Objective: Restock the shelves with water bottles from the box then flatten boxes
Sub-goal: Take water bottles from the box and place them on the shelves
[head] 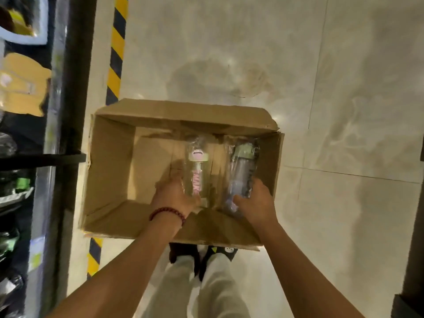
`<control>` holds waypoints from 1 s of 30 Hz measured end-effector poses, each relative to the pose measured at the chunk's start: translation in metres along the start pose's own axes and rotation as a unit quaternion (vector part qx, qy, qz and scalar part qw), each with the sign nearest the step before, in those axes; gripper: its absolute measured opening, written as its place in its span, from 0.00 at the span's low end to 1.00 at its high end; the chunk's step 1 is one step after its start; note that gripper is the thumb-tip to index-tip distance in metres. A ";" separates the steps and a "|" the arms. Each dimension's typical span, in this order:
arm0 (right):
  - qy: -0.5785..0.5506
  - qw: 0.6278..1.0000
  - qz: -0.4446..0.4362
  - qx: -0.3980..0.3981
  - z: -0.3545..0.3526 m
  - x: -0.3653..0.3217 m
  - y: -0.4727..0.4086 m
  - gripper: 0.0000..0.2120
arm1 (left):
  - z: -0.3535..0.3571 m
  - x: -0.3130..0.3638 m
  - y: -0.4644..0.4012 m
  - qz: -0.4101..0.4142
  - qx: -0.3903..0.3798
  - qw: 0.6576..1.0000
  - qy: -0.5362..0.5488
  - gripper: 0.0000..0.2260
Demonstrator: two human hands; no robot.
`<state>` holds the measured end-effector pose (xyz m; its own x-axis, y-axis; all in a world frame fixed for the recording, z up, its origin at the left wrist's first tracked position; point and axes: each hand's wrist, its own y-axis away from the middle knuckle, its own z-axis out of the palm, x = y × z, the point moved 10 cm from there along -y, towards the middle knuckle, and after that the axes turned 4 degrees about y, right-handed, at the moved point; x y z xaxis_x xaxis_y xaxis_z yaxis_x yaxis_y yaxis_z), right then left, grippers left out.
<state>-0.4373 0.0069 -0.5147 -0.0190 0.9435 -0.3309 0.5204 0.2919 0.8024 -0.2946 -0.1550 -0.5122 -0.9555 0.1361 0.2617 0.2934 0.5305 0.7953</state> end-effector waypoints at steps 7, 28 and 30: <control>0.028 0.995 0.093 -0.017 0.065 0.062 -0.095 0.34 | 0.081 -0.051 -0.097 -0.055 -0.035 0.997 0.044 0.39; -0.180 0.974 0.134 0.016 0.100 0.079 -0.131 0.42 | 0.113 -0.066 -0.126 -0.085 0.006 0.960 0.266 0.40; -0.183 0.976 0.113 0.020 0.088 0.064 -0.110 0.42 | 0.089 -0.065 -0.106 -0.056 0.027 0.962 0.267 0.31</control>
<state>-0.4205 0.0217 -0.6681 0.4032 0.8616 -0.3083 0.5090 0.0688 0.8580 -0.2665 -0.1454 -0.6616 -0.8244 -0.3666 0.4312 0.1732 0.5620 0.8088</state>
